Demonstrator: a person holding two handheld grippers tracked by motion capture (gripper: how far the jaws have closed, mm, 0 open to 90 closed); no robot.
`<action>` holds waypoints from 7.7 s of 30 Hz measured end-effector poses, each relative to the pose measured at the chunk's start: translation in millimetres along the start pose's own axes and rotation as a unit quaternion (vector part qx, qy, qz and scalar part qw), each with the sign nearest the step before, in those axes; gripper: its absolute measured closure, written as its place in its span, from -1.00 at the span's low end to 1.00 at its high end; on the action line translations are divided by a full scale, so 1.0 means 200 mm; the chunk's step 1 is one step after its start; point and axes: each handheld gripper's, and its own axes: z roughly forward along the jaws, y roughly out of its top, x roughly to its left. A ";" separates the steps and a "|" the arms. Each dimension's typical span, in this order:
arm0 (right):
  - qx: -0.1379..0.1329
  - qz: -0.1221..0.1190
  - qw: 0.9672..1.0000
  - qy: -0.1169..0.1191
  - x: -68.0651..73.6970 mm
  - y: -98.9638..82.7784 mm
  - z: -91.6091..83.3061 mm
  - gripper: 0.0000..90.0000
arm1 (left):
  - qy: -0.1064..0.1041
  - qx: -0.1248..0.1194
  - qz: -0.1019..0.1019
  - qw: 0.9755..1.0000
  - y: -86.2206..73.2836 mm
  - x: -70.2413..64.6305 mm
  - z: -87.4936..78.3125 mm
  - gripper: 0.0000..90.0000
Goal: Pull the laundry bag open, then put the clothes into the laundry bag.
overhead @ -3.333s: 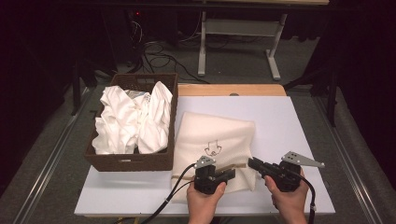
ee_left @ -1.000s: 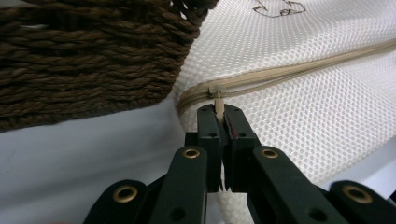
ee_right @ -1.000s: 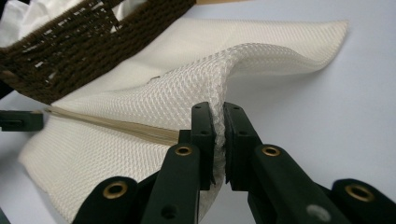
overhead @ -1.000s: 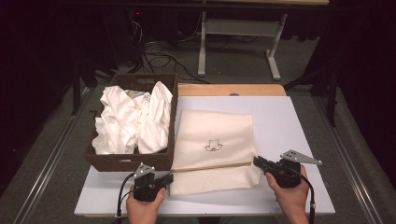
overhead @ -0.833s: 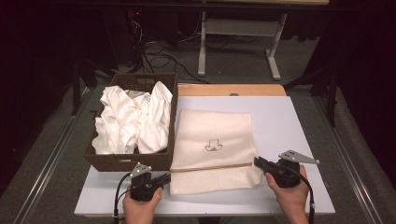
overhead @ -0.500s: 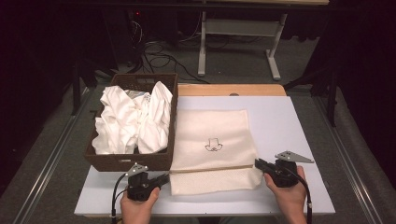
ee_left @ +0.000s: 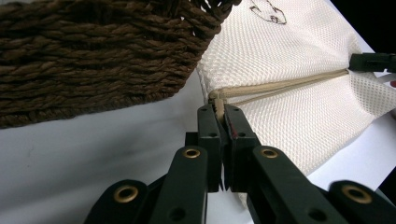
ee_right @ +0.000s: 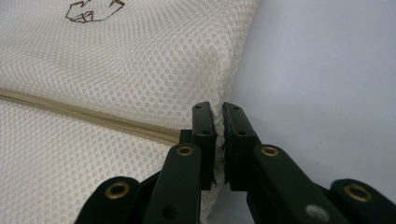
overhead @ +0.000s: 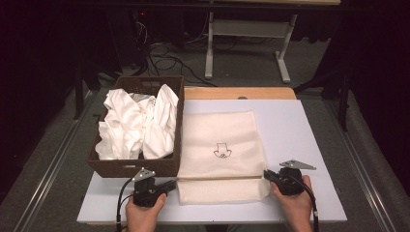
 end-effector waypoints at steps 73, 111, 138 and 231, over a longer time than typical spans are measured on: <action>0.087 -0.290 0.940 0.155 0.38 0.31 0.38 -0.99 | 0.025 -0.013 0.107 0.994 0.02 -0.19 -0.11 -0.99; 0.062 -0.244 0.964 0.084 0.30 0.32 0.39 0.94 | 0.014 -0.009 0.119 0.993 0.06 -0.22 -0.16 -0.99; -0.029 -0.200 0.973 0.109 0.31 0.39 0.22 0.96 | 0.075 -0.040 0.129 0.988 0.57 -0.14 -0.20 -0.99; -0.012 -0.195 0.973 0.120 0.30 0.34 0.25 0.93 | 0.276 0.243 0.064 0.928 0.98 0.41 0.39 -0.99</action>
